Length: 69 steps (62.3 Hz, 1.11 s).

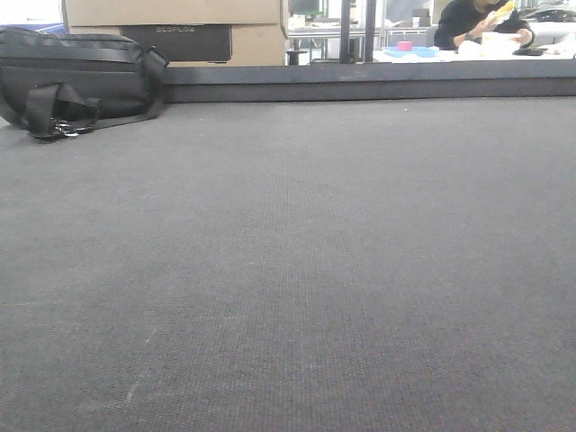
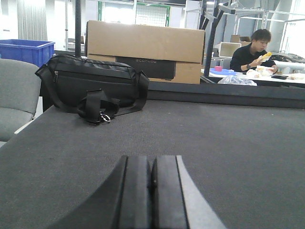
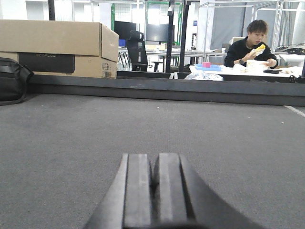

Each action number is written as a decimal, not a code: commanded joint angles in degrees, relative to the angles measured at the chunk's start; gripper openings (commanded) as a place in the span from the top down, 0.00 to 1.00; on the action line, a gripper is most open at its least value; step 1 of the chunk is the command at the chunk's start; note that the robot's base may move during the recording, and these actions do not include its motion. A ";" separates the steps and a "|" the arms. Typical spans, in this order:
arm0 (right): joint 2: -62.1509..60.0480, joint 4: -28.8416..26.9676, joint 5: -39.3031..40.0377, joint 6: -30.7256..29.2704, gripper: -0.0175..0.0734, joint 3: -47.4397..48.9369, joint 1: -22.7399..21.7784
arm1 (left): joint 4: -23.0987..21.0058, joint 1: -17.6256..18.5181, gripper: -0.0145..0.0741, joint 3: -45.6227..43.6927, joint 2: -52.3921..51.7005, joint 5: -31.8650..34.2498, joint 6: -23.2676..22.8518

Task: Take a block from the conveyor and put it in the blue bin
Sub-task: 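Lower the right gripper onto the blue brick on the belt and close it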

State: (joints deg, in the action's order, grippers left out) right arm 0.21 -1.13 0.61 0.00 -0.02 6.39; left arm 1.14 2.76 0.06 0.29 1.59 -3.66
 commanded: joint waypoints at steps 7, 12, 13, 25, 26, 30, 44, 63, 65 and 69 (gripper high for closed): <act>-0.21 0.37 1.13 0.00 0.99 0.02 -0.15 | 0.22 -0.19 0.96 -0.06 -0.29 0.86 -0.09; -0.21 0.37 1.13 0.00 0.99 0.02 -0.15 | 0.22 -0.19 0.96 -0.06 -0.29 0.86 -0.09; -0.21 0.37 1.13 0.00 0.99 0.02 -0.15 | 0.22 -0.19 0.96 -0.06 -0.29 0.86 -0.09; -0.21 0.37 1.13 0.00 0.99 0.02 -0.15 | 0.22 -0.19 0.96 -0.06 -0.29 0.86 -0.09; -0.21 0.37 1.13 0.00 0.99 0.02 -0.15 | 0.22 -0.19 0.96 -0.06 -0.29 0.86 -0.09; -0.21 0.37 1.13 0.00 0.99 0.02 -0.15 | 0.22 -0.19 0.96 -0.06 -0.29 0.86 -0.09; -0.21 0.37 1.13 0.00 0.99 0.02 -0.15 | 0.22 -0.19 0.96 -0.06 -0.29 1.52 -0.09; -0.21 -2.98 6.01 0.00 0.99 0.02 -0.15 | 0.22 -0.19 0.96 -1.37 -0.29 3.40 -0.09; -0.21 -5.57 4.15 0.00 0.99 1.09 -0.15 | 0.22 -0.19 0.96 -3.16 -0.29 -0.23 -0.09; -0.21 -7.03 -1.25 0.00 0.99 4.93 -0.15 | 0.22 -0.19 0.96 -8.78 -0.29 -9.58 -0.09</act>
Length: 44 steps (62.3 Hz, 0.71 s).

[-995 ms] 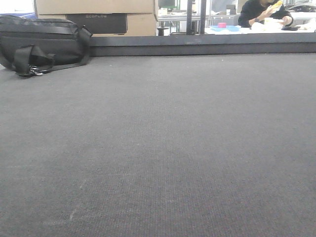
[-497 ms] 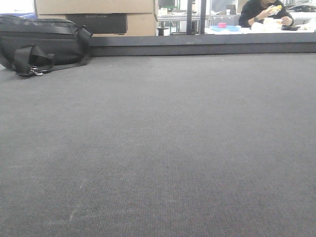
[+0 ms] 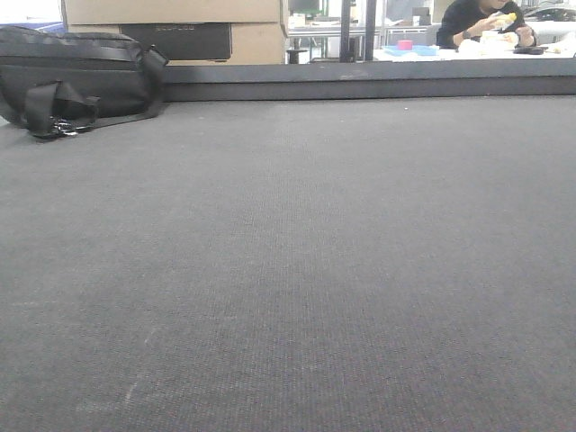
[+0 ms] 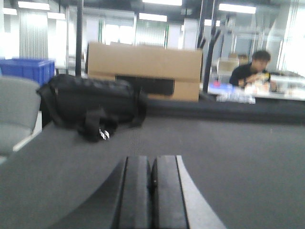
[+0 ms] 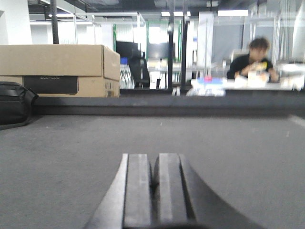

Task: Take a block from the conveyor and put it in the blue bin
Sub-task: 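Lower the right gripper onto the blue brick on the belt and close it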

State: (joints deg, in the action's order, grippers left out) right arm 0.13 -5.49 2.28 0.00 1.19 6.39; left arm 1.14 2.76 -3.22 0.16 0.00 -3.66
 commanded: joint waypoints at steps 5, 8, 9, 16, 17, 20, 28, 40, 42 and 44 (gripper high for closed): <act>-0.13 -2.56 -13.14 0.00 0.99 11.55 -0.15 | 1.31 -0.19 0.96 -13.90 1.03 -17.76 -0.09; 0.90 -2.56 -16.63 0.00 0.99 14.24 -0.15 | 1.43 -0.19 0.96 -17.33 2.83 -20.72 -0.09; 1.69 -2.56 -18.45 0.00 0.99 15.50 -0.15 | 1.43 -0.19 0.96 -18.75 3.83 -21.92 -0.09; 8.52 -2.56 -26.94 0.00 0.99 21.16 -0.15 | 0.27 -0.19 0.96 -25.81 11.72 -28.59 -0.09; 9.64 -2.56 -28.22 0.00 0.99 21.76 -0.15 | -0.12 -0.19 0.96 -26.67 12.85 -29.46 -0.09; 14.51 -2.56 -31.12 0.00 0.99 24.17 -0.15 | -2.53 -0.19 0.96 -29.62 17.00 -32.32 -0.09; 27.81 -2.56 -37.59 0.00 0.99 30.08 -0.15 | -8.92 -0.19 0.96 -36.79 28.94 -40.87 -0.09; 48.47 -2.56 -50.71 0.00 0.99 41.55 -0.15 | -9.34 -0.19 0.96 -43.64 45.63 -49.32 -0.09; 51.90 -2.56 -53.66 0.00 0.99 43.70 -0.15 | -9.34 -0.19 0.96 -44.20 47.44 -49.92 -0.09; 55.10 -2.56 -56.28 0.00 0.99 45.70 -0.15 | -9.34 -0.19 0.96 -44.82 49.46 -50.57 -0.09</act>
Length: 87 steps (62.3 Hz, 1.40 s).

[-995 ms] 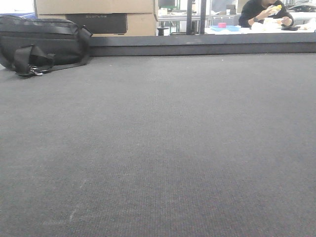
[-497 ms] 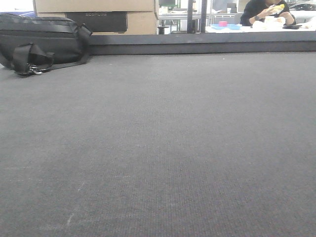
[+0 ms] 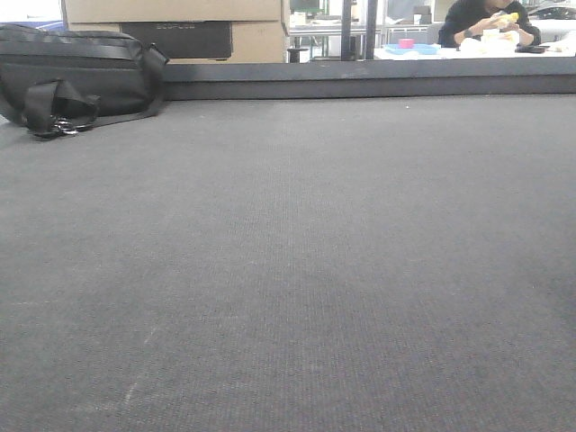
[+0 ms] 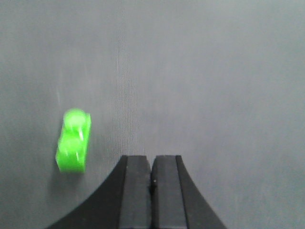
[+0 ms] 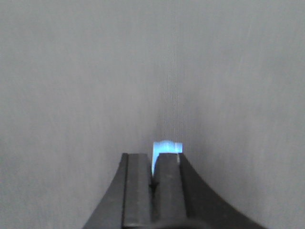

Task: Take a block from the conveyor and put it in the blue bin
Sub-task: 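Lower the right gripper onto the blue brick on the belt and close it, then grasp the green brick with the left gripper and lift both bricks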

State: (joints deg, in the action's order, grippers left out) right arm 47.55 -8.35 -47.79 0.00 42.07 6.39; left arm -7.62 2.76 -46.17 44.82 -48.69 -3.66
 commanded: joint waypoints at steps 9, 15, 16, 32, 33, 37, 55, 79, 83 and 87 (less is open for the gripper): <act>17.58 0.30 -12.86 0.00 0.99 10.61 -0.15 | -0.14 -0.19 0.96 -2.16 12.32 -2.07 -0.09; 21.74 0.30 -15.57 0.00 0.99 13.55 -0.15 | -0.48 -0.19 0.96 -2.16 16.23 -2.73 -0.09; 22.58 0.30 -15.82 0.00 0.99 13.90 -0.15 | -0.68 -0.19 0.96 -2.16 16.72 -3.02 -0.09; 27.17 2.35 -16.28 2.02 0.69 15.65 -0.15 | -2.50 -0.19 0.96 -2.16 20.78 -3.46 -0.09; 27.33 2.35 -16.28 2.18 0.65 15.65 -0.15 | -2.50 -0.19 0.96 -2.16 20.78 -3.46 -0.09; 27.90 2.35 -15.23 2.18 0.47 15.43 -0.15 | -2.50 -0.19 0.96 -2.16 20.77 -3.09 -0.09; 33.46 2.51 -5.57 2.28 0.35 10.02 -0.15 | -2.62 -0.19 0.96 -2.16 20.77 -3.00 -0.09; 39.15 3.40 -4.50 2.28 0.78 8.62 -0.15 | -2.62 -0.62 0.96 -2.97 20.77 -3.00 -0.30; 39.04 3.64 -4.60 2.28 1.00 8.62 -0.15 | -2.29 -1.50 0.96 -4.72 20.77 -3.63 -1.34; 38.62 3.64 -4.72 2.28 0.98 8.62 -0.15 | -0.95 -2.39 0.96 -6.99 20.90 -5.23 -1.34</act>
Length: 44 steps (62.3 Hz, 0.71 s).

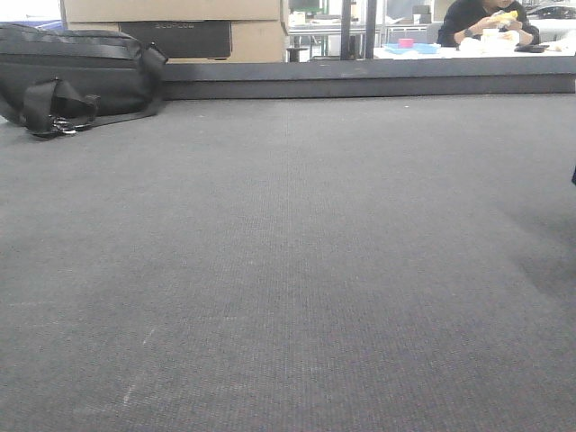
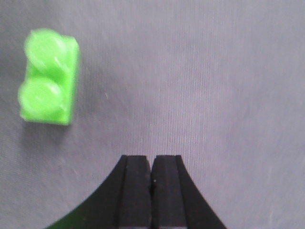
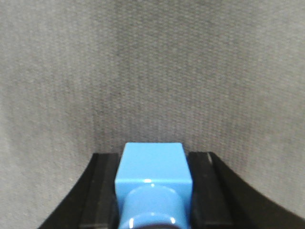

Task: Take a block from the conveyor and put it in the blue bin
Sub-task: 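Grasp the green brick with the left gripper and lift both bricks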

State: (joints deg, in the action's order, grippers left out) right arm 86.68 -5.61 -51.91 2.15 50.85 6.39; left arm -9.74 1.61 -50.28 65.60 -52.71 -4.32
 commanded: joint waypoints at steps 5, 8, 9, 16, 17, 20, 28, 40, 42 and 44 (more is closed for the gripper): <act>-1.39 0.90 -0.84 0.13 0.98 -0.17 -0.15 | 5.95 -1.98 0.96 -6.43 0.94 -4.13 -0.69; -2.36 0.44 -0.96 0.13 0.99 -0.17 -0.15 | 9.02 -1.98 0.96 -8.32 1.81 -5.49 -0.69; -2.64 0.29 -0.79 0.13 0.99 -0.17 -0.15 | 10.19 -1.98 0.96 -8.90 2.17 -5.90 -0.69; -4.64 -0.59 0.26 0.13 0.99 -0.17 -0.15 | 13.82 -1.98 0.96 -12.15 5.30 -7.41 0.21; -4.79 -0.73 0.36 0.13 0.99 -0.17 -0.15 | 13.92 -1.98 0.96 -12.43 5.77 -7.47 0.65; -5.34 -0.73 0.66 0.13 0.99 -0.17 -0.15 | 14.06 -1.98 0.96 -12.84 7.84 -7.56 2.20; -5.61 -0.73 0.91 0.13 0.99 -0.17 -0.15 | 14.20 -1.98 0.77 -12.84 12.19 -6.49 4.32; -5.61 -0.73 1.03 0.13 0.99 -0.17 -0.15 | 14.41 -1.98 0.26 -12.71 17.20 -4.24 4.32; -5.61 -0.73 1.03 0.13 0.99 -0.17 -0.15 | 14.41 -1.98 0.22 -12.25 18.31 -3.81 4.32; -5.61 -0.73 1.03 0.13 0.99 -0.17 -0.15 | 14.41 -1.98 0.20 -11.65 19.21 -2.95 4.32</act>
State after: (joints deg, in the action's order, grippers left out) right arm 81.64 -6.43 -51.39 2.31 50.85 6.39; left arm 4.57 -0.28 -62.70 82.61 -57.41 0.00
